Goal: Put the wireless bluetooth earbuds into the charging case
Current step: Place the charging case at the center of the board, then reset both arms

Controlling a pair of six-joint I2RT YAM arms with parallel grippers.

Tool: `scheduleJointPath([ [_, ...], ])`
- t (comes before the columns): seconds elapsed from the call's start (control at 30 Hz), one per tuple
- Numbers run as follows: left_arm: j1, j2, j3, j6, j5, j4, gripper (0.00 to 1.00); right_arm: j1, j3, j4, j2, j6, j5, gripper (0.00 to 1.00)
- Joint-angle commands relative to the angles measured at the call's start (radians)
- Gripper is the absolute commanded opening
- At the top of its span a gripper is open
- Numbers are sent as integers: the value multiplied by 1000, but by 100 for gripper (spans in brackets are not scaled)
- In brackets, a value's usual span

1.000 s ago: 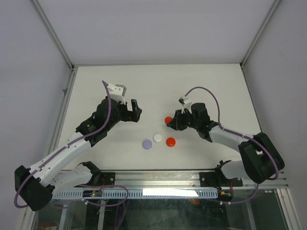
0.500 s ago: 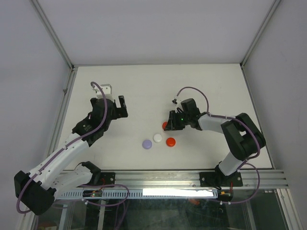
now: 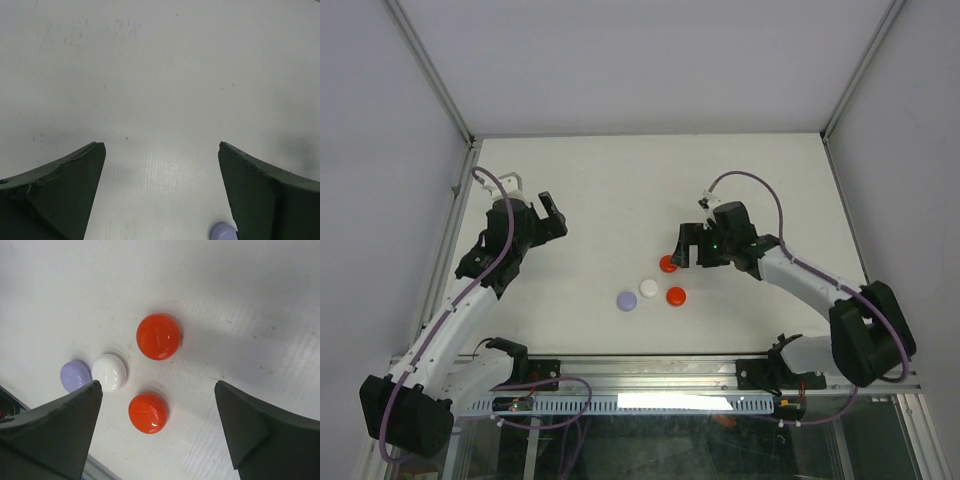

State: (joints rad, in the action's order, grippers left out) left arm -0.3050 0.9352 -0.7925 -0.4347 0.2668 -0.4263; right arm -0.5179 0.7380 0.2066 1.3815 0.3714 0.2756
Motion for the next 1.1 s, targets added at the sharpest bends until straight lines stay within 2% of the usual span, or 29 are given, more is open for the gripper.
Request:
scheduleJointPath([
  [0.0,19,-66,31,-7,-49,4,99,16,12,121,-210,-12,-179,99],
  [0.1,20,-128,54,-18,-32,-29,99,22,32,215,-334,4,-322,99],
  [0.23,18,-288,69,-52,28,-78,99,23,62,317,-497,14,-479,99],
  [0.37,18,-489,96,-74,68,-82,99,24,57,348,-677,-30,-606,99],
  [0.4,17,-596,124,-129,116,-81,99,24,38,370,-803,-47,-670,99],
  [0.43,17,-646,129,-119,108,-83,99,23,36,381,-849,-54,-692,99],
  [0.7,18,-820,155,-26,-27,-112,99,23,18,385,-1095,-117,-664,99],
  [0.87,17,-881,190,-8,-60,-112,99,23,2,379,-1150,-110,-640,99],
  [1.07,19,-867,196,0,-72,-112,99,23,-8,378,-1158,-115,-608,99],
])
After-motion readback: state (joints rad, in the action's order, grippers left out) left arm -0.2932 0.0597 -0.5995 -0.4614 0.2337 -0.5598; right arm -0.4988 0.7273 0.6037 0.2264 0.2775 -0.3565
